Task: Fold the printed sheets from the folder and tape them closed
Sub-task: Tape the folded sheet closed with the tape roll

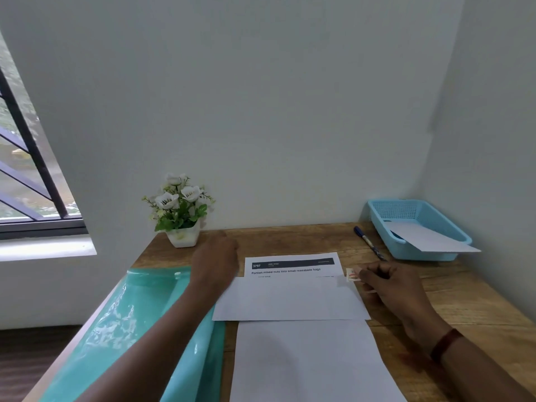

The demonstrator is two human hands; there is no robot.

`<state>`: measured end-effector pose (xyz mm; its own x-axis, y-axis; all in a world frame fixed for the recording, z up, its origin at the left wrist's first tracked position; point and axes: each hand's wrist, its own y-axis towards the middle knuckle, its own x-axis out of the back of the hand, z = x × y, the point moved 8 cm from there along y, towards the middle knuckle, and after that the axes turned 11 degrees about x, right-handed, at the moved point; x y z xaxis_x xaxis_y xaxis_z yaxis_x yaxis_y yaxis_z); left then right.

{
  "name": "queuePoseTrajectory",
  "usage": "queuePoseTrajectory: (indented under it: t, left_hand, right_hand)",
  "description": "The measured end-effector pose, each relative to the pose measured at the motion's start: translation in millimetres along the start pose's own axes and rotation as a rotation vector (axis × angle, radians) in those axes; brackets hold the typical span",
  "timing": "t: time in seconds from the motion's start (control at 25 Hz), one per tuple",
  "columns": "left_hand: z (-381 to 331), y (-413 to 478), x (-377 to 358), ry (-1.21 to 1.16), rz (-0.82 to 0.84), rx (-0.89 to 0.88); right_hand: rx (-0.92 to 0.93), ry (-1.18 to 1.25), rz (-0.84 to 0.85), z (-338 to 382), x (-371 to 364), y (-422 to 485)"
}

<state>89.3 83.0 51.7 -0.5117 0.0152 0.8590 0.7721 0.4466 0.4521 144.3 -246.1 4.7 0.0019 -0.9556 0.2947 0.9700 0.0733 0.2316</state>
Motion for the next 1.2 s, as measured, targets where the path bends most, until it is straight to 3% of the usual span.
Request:
queuePoseTrajectory:
  t: [0.12,0.24,0.72,1.2]
  left_hand:
    - [-51,-34,1,-0.23,0.099,-0.185]
    - [-89,-55,3,-0.313,0.136,-0.318]
    - [-162,-88,-36,-0.302,0.342,-0.299]
    - [-157,-94,-58,-0.358,0.39,-0.203]
  right_hand:
    - [-0.057,0.029,0.015,-4,-4,2]
    - [-0.092,0.019,0.012,-6,-7,7]
    - [-0.024,-0.158,0.108,-14,-4,23]
    - [0.053,-0.263,0.133,-21,-14,28]
